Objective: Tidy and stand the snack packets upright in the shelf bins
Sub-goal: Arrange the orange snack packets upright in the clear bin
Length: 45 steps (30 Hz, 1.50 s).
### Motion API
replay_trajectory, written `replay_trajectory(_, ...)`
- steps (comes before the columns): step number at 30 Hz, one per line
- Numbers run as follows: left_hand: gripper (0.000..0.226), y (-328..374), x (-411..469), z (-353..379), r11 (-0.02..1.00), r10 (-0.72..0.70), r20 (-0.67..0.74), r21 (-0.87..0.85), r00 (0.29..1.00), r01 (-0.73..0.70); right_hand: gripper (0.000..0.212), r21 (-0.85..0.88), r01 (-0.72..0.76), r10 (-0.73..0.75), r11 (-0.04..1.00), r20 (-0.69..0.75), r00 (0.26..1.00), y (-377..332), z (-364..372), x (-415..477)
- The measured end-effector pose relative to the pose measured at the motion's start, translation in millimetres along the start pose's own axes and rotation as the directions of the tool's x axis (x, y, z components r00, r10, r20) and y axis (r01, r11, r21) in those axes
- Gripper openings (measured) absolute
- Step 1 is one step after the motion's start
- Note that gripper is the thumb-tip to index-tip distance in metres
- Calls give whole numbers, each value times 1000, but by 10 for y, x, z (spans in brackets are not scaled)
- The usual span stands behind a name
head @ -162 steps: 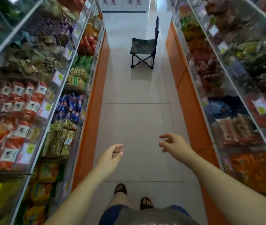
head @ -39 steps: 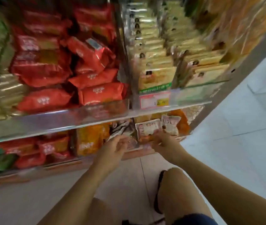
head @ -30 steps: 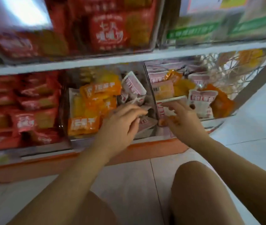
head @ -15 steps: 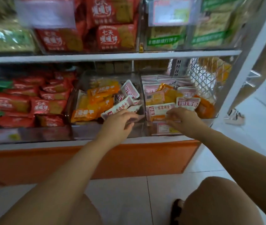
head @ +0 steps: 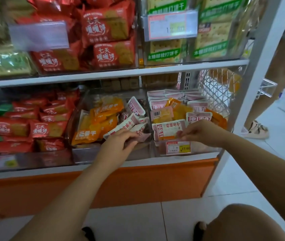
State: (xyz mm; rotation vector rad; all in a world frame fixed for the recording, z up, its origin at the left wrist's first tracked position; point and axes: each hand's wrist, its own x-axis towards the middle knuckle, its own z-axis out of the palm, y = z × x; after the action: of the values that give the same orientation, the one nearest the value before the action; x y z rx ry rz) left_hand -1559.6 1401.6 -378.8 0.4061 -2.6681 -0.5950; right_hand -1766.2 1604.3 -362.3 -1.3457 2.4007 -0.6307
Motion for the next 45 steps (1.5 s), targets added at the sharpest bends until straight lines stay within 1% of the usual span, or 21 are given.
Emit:
replay_trajectory(5, 23, -113, 76, 50, 996, 75, -69, -41, 995, -77, 16, -12, 30, -29, 999, 116, 993, 23, -94, 103)
replay_trajectory(8, 25, -137, 200, 50, 993, 108, -68, -50, 992, -111, 17, -2, 39, -38, 999, 215, 976, 62, -160, 200)
replay_trajectory(12, 23, -187, 274, 48, 988, 148, -60, -40, 987, -150, 19, -64, 28, -5, 998, 331, 944, 21, -233, 250)
replay_trajectory(14, 25, -189, 291, 53, 985, 156, -85, -57, 984, -161, 24, -157, 13, 42, 987, 340, 939, -15, -273, 225)
replay_trajectory(16, 23, -167, 312, 68, 982, 172, -109, -55, 979, -178, 31, -298, -32, 135, 954, 331, 934, -64, -298, 185)
replay_trajectory(18, 23, -140, 325, 76, 981, 183, -119, -37, 976, -188, 36, -358, -89, 213, 929, 324, 922, -92, -292, 145)
replay_trajectory(19, 23, -128, 327, 80, 982, 183, -119, -34, 976, -188, 36, -366, -94, 223, 926, 328, 918, -113, -285, 128)
replay_trajectory(22, 25, -119, 293, 90, 977, 201, -119, -42, 972, -207, 25, -366, -33, 142, 930, 276, 951, -152, -284, 118)
replay_trajectory(25, 28, -131, 264, 86, 979, 199, -108, -28, 974, -203, 8, -270, 20, 53, 963, 260, 964, -137, -324, 151)
replay_trajectory(27, 24, -137, 271, 82, 984, 165, -112, -42, 980, -170, 11, -201, 19, 33, 979, 254, 967, -152, -351, 169)
replay_trajectory(30, 22, -153, 272, 103, 984, 130, -131, -106, 983, -144, 15, -200, 11, 23, 980, 167, 986, -128, -333, 180)
replay_trajectory(32, 22, -156, 265, 114, 984, 134, -139, -97, 981, -148, 15, -224, 6, 12, 975, 80, 997, -114, -283, 160)
replay_trajectory(33, 22, -162, 268, 121, 984, 141, -145, -87, 979, -154, 14, -251, 13, -11, 968, 11, 1000, -114, -254, 150)
replay_trajectory(35, 23, -159, 278, 116, 983, 150, -164, -81, 975, -165, 12, -296, -5, -52, 955, -183, 982, -159, -232, 126)
replay_trajectory(36, 26, -158, 287, 112, 983, 165, -185, -54, 969, -178, 13, -282, -26, -62, 959, -299, 952, -199, -248, 119)
replay_trajectory(37, 31, -158, 298, 110, 981, 192, -213, 8, 958, -195, 13, -241, -42, -66, 970, -421, 905, -245, -273, 121)
replay_trajectory(39, 42, -173, 312, 98, 966, 242, -259, 157, 935, -206, 12, -99, -43, -29, 994, -628, 778, -374, -313, 140)
replay_trajectory(40, 46, -189, 318, 73, 962, 240, -263, 197, 934, -191, 10, -18, -21, 2, 1000, -691, 722, -447, -310, 167)
replay_trajectory(42, 53, -208, 319, 32, 962, 209, -226, 222, 951, -159, 7, 117, 44, 59, 992, -750, 659, -576, -236, 227)
replay_trajectory(44, 58, -244, 304, -6, 965, 190, -162, 212, 968, -154, 7, 179, 94, 82, 979, -774, 628, -690, -106, 353)
replay_trajectory(45, 57, -262, 290, -25, 968, 194, -143, 189, 971, -166, 8, 209, 111, 94, 972, -774, 626, -749, -45, 429)
